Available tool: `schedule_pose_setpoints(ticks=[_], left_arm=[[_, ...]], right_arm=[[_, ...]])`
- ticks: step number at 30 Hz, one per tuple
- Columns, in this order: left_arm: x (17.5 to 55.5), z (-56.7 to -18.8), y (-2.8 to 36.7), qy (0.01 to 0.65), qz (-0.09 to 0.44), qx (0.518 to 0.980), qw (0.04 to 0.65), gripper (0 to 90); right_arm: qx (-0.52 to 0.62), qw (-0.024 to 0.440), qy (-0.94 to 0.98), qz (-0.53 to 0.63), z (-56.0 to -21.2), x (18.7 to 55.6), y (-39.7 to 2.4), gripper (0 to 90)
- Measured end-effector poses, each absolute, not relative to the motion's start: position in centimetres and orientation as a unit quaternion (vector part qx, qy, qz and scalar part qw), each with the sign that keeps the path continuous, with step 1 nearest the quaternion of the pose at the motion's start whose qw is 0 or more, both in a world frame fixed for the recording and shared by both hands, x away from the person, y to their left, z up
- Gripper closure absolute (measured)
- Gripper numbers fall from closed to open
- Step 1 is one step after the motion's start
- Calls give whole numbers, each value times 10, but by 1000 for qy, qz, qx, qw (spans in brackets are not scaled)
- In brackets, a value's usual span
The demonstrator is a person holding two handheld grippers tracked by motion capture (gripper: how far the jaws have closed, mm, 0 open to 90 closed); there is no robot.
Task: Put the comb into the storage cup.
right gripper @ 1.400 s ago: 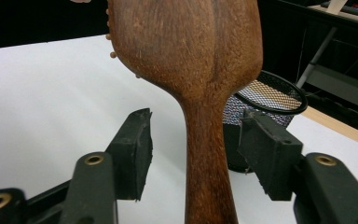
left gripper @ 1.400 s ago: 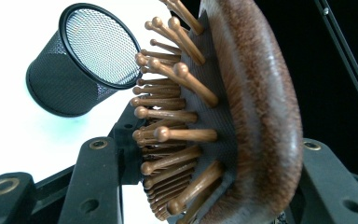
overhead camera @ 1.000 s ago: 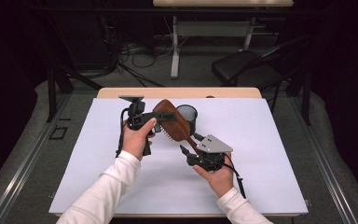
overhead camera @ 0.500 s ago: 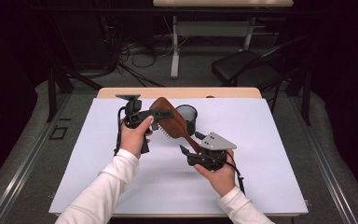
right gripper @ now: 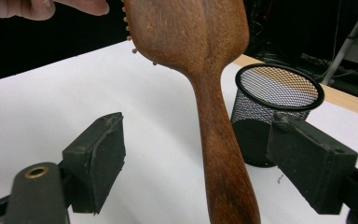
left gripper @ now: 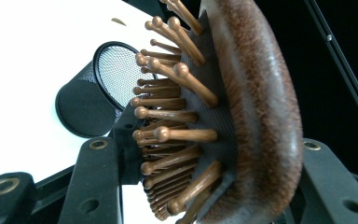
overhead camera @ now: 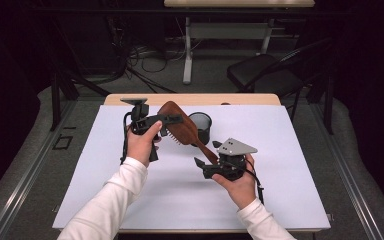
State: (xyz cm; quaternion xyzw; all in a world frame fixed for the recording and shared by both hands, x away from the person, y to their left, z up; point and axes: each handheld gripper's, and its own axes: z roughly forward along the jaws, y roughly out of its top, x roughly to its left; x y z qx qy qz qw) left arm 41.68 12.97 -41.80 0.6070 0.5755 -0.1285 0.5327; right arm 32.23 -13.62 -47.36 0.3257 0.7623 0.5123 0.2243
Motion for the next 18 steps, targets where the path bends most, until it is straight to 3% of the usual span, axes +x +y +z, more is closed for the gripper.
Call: schedule_pose_setpoints(ticks=[13,18], left_arm=[[421,-410,129,574,-119,607,536,490],[423,-409,129,574,-115,608,536,490]], right_arm=[[328,216,769,505,-467,321,-139,116],[326,202,774,503,-465,322,-139,0]])
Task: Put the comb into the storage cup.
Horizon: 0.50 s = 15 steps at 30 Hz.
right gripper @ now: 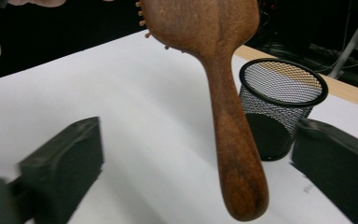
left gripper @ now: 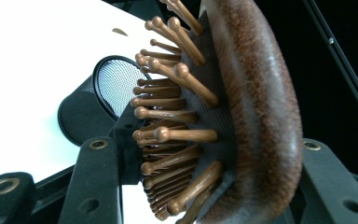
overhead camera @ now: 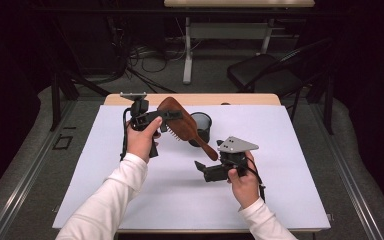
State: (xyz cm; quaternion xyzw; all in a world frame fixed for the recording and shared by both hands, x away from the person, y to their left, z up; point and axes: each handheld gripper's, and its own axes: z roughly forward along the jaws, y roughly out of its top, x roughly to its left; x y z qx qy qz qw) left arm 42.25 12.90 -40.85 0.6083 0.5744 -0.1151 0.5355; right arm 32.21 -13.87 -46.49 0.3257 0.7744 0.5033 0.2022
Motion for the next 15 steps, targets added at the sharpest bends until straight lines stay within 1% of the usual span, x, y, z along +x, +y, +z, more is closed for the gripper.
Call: schedule_pose_setpoints(ticks=[2,15], left_arm=[[423,-408,129,576,-113,608,535,490],[428,-402,127,574,-108,611,535,490]], right_arm=[[326,194,775,506,-464,322,-139,0],[333,192,777,498,-461,323,-142,0]])
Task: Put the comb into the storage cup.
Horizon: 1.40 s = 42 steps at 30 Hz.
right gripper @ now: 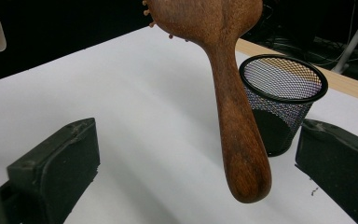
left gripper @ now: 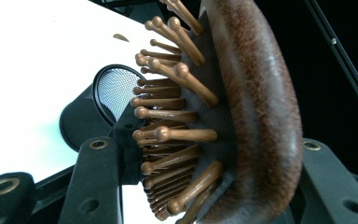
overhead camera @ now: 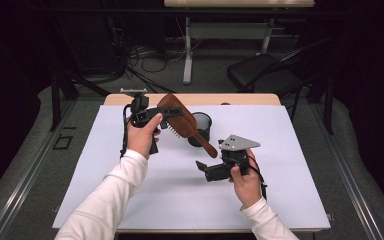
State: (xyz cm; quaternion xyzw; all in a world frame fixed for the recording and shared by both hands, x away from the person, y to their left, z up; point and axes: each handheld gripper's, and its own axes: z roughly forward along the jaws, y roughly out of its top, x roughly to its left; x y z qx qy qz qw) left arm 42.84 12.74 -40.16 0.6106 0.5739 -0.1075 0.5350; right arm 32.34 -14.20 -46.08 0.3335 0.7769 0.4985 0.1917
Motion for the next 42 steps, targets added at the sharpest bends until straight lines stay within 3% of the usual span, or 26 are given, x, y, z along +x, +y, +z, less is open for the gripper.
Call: schedule_pose_setpoints(ticks=[42], left_arm=[[467,-375,132,612,-31,581,537,490]], right_arm=[[351,185,775,491,-461,330,-155,0]])
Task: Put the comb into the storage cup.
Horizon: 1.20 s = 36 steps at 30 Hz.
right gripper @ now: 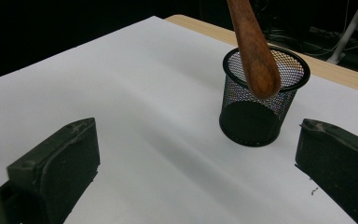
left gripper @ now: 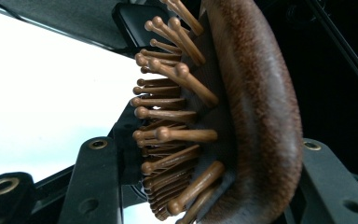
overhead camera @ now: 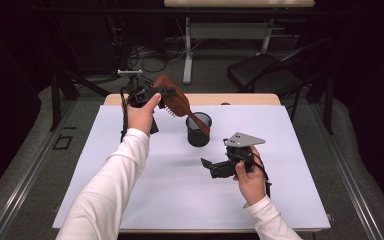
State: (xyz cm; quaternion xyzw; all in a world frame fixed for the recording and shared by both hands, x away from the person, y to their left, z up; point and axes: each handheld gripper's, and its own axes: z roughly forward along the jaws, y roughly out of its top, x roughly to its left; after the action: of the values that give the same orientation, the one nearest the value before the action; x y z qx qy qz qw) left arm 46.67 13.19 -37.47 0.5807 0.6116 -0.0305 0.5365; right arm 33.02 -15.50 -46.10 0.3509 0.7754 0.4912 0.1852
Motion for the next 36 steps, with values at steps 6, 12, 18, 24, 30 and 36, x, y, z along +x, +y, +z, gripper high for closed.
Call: schedule_pose_setpoints(ticks=[6,12,18,24,30,36], left_arm=[[469,-373,131,615,-23,577,537,489],[470,-374,131,617,-16,574,538,488],[471,-375,130,622,-7,569,538,488],[471,-375,128,625,6,562,542,488],[472,-376,125,626,18,559,544,487],[472,-377,123,625,29,556,547,486]], right_arm=[[353,185,775,491,-461,331,-155,0],[354,184,776,489,-462,331,-155,0],[354,184,775,490,-462,331,-156,0],[353,183,777,489,-462,331,-155,0],[351,182,778,487,-463,331,-154,0],[352,181,778,488,-464,331,-155,0]])
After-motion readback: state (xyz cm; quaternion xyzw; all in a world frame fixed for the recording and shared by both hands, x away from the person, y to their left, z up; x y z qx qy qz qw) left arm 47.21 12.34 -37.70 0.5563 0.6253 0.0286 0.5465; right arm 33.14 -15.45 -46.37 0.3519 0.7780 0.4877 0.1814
